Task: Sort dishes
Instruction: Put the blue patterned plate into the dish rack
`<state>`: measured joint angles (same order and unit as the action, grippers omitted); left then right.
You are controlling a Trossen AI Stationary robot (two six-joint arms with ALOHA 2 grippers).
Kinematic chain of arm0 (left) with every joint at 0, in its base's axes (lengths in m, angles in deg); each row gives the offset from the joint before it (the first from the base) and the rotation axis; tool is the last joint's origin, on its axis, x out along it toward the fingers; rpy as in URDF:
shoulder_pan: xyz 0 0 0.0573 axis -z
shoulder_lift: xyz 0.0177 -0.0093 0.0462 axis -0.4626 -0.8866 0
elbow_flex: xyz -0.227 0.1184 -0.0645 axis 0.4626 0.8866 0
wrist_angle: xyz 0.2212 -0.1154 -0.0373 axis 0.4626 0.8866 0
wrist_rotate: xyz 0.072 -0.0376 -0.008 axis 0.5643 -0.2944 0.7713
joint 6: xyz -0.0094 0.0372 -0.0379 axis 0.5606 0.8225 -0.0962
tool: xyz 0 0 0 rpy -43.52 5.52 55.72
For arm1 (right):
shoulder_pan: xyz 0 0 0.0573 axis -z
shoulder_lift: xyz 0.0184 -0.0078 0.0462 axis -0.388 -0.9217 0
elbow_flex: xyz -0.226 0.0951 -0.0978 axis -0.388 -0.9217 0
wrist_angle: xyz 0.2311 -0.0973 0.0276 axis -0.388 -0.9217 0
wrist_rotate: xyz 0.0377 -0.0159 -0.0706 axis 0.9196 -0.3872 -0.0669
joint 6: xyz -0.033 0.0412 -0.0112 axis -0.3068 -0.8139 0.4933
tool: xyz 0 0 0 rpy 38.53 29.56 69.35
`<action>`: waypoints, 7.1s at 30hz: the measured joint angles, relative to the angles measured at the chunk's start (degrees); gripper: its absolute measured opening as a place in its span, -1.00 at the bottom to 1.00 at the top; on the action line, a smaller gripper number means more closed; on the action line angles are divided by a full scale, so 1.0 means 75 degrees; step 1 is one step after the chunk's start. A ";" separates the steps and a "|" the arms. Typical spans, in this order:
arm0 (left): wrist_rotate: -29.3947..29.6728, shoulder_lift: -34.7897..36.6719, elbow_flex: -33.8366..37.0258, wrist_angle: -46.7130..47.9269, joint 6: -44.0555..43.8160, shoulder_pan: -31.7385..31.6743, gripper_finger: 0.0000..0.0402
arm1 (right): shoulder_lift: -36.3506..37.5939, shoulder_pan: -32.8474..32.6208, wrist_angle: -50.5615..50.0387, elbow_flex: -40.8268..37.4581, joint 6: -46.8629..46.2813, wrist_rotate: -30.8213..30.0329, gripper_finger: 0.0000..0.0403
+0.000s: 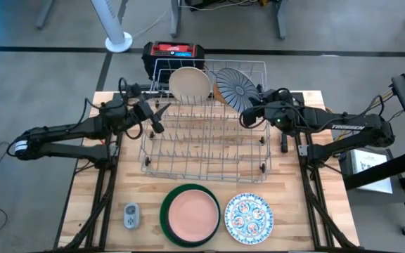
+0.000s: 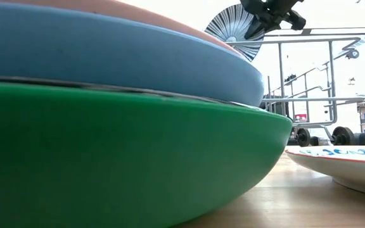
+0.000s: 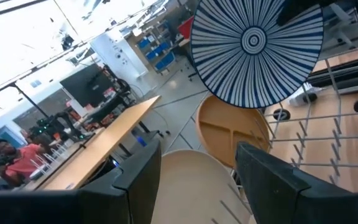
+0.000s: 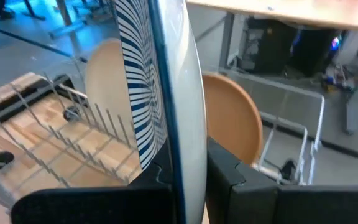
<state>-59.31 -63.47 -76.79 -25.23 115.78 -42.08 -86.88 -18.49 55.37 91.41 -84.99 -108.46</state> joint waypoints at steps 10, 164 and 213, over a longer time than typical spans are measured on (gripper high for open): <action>0.0003 0.0000 0.0036 -0.0006 -0.0037 0.0000 -0.02 | -0.0047 0.0003 -0.0045 0.0000 -0.0295 -0.0356 -0.89; 0.9047 -0.2477 -0.1602 -0.0310 -0.5329 0.5578 -0.87 | 0.0423 0.0131 0.0893 -0.0335 0.4235 0.3309 0.03; 0.8973 -0.1671 0.0227 0.4537 -1.1693 0.4849 -0.87 | 0.0417 0.0125 0.1199 -0.0765 0.3798 0.3322 0.06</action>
<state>7.99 -76.01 -75.09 8.80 28.09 -5.71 -83.75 -17.55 64.37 85.68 -56.51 -83.55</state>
